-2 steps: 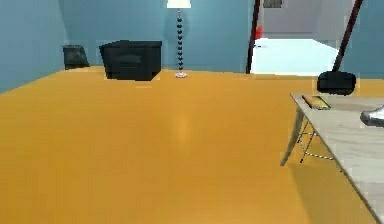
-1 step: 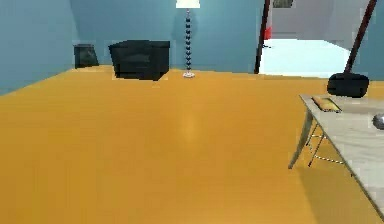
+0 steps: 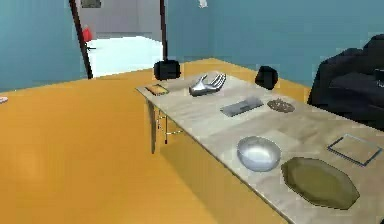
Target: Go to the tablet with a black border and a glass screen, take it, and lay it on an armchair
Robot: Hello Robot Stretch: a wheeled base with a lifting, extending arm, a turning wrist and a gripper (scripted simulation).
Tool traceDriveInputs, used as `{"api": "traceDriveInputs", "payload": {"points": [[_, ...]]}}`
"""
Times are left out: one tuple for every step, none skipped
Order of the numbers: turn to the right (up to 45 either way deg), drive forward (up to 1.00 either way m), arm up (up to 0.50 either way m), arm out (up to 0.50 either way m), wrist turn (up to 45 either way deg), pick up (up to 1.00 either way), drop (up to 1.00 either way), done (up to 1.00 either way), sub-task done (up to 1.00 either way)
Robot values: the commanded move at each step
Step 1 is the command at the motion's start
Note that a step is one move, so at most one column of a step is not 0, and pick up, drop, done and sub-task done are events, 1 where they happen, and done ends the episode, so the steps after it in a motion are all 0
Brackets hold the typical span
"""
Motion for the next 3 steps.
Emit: {"api": "traceDriveInputs", "payload": {"points": [[45.0,0.0,0.0,0.0,0.0,0.0,0.0,0.0,0.0],[21.0,0.0,0.0,0.0,0.0,0.0,0.0,0.0,0.0],[0.0,0.5,0.0,0.0,0.0,0.0,0.0,0.0,0.0]]}}
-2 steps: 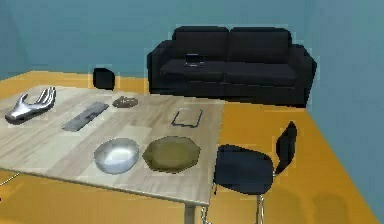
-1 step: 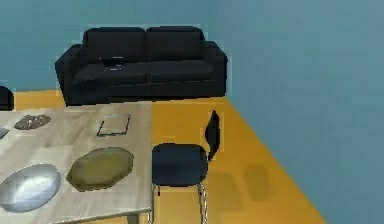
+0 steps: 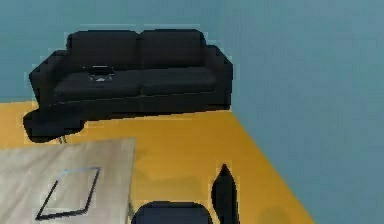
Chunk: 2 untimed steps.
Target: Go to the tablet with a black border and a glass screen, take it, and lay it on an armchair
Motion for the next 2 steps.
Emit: {"api": "traceDriveInputs", "payload": {"points": [[-45.0,0.0,0.0,0.0,0.0,0.0,0.0,0.0,0.0],[-45.0,0.0,0.0,0.0,0.0,0.0,0.0,0.0,0.0]]}}
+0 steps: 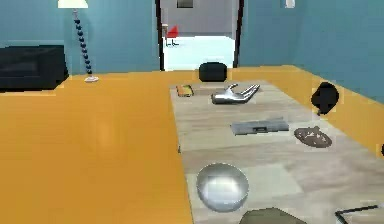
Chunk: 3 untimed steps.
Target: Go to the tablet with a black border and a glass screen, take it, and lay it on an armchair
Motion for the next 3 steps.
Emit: {"api": "traceDriveInputs", "payload": {"points": [[-33.0,0.0,0.0,0.0,0.0,0.0,0.0,0.0,0.0],[0.0,0.0,0.5,0.0,0.0,0.0,0.0,0.0,0.0],[0.0,0.0,0.38,0.0,0.0,0.0,0.0,0.0,0.0]]}}
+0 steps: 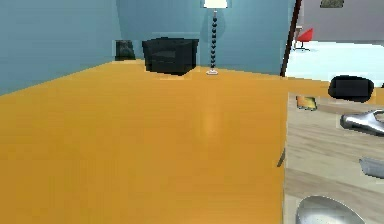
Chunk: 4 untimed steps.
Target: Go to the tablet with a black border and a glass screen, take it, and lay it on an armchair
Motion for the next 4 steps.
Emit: {"api": "traceDriveInputs", "payload": {"points": [[0.0,0.0,0.0,0.32,0.0,0.0,0.0,0.0,0.0],[0.0,0.0,0.0,0.0,45.0,0.0,0.0,0.0,0.0],[0.0,0.0,0.0,0.0,45.0,0.0,0.0,0.0,0.0],[0.0,0.0,0.0,0.0,45.0,0.0,0.0,0.0,0.0]]}}
